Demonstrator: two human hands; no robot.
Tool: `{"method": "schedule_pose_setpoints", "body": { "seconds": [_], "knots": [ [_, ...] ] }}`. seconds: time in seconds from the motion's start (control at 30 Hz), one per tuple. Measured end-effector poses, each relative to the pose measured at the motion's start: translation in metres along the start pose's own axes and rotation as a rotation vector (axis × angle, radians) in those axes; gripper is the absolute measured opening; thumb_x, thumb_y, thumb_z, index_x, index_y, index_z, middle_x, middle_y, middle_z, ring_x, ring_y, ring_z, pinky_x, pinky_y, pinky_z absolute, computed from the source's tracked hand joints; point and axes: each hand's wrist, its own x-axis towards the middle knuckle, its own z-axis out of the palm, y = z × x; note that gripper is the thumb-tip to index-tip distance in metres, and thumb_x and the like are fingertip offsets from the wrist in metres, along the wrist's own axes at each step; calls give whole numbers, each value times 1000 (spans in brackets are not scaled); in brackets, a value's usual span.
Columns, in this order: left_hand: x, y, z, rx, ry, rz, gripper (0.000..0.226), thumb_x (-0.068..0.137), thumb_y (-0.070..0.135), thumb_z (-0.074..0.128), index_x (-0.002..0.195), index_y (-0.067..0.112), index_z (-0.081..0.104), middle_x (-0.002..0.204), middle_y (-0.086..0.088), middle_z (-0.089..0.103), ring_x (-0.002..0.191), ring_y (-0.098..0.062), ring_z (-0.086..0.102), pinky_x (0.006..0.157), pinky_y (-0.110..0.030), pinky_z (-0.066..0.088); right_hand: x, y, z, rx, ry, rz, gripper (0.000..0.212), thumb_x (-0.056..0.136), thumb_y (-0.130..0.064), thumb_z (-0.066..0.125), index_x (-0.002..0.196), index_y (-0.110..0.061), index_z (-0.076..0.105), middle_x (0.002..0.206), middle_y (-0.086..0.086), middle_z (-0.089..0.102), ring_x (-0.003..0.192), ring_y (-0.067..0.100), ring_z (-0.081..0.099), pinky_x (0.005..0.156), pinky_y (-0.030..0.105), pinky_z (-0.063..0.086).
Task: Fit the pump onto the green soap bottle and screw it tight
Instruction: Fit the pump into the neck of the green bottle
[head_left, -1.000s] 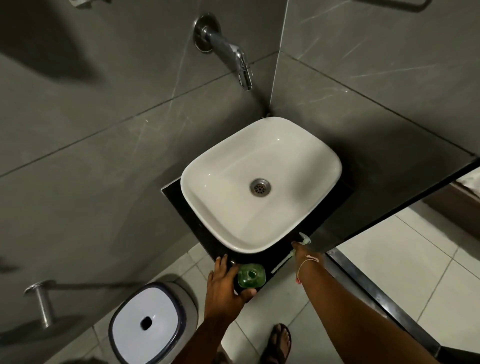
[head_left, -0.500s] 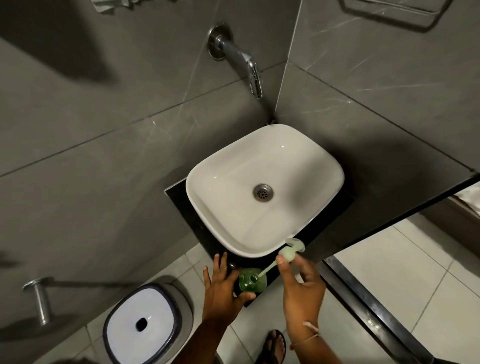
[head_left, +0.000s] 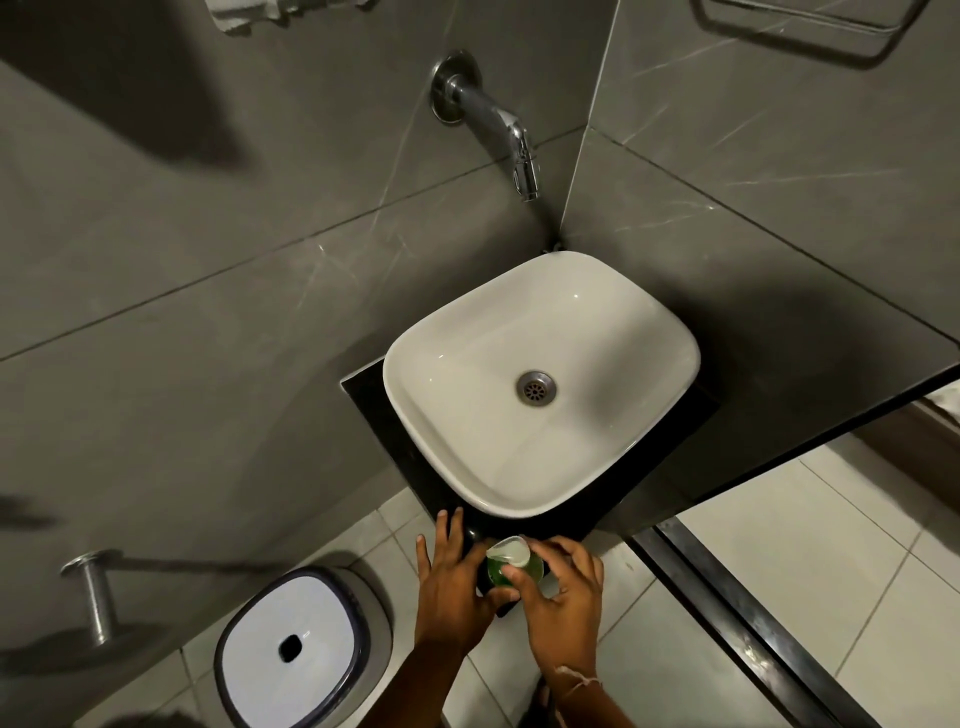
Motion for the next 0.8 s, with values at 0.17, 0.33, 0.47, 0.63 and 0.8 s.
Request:
{"method": "schedule_pose_setpoints", "body": {
  "seconds": [0.17,0.33,0.47,0.63,0.8],
  "knots": [
    [0,-1,0,9,9,16,68,72,73,49,130,37,48,160,0,4,146,-22,-13,117,-49,-10,-3,11,7,-45,7,63,39,69,-48,77,105,-53,61,110,-30,44,108,1,36,93,42,47],
    [-1,1,1,-35,48,18,74,74,83,29,127,37,51,160,0,6,147,-22,-10,118,-50,-9,-1,-1,-3,-110,-57,-70,55,69,-74,55,121,-59,49,122,-41,33,114,-4,31,93,21,34],
    [-1,1,0,-23,15,-2,65,71,70,53,128,38,49,160,1,6,146,-18,-16,118,-49,-10,6,-3,-4,-89,-44,-71,34,74,-53,63,108,-51,62,113,-39,44,114,-4,34,91,25,35],
    [0,1,-1,-2,-10,0,64,74,61,60,130,33,49,161,-2,5,145,-20,-18,118,-51,-9,5,1,2,-113,-38,-68,33,76,-53,59,108,-47,53,110,-40,40,109,-8,32,89,24,32],
    [0,1,-1,2,-19,-3,67,72,68,51,130,34,49,161,-3,5,144,-19,-19,119,-53,-7,3,2,5,-100,-28,-45,33,79,-56,56,109,-44,54,109,-36,39,111,-4,32,91,27,32]
  ]
}}
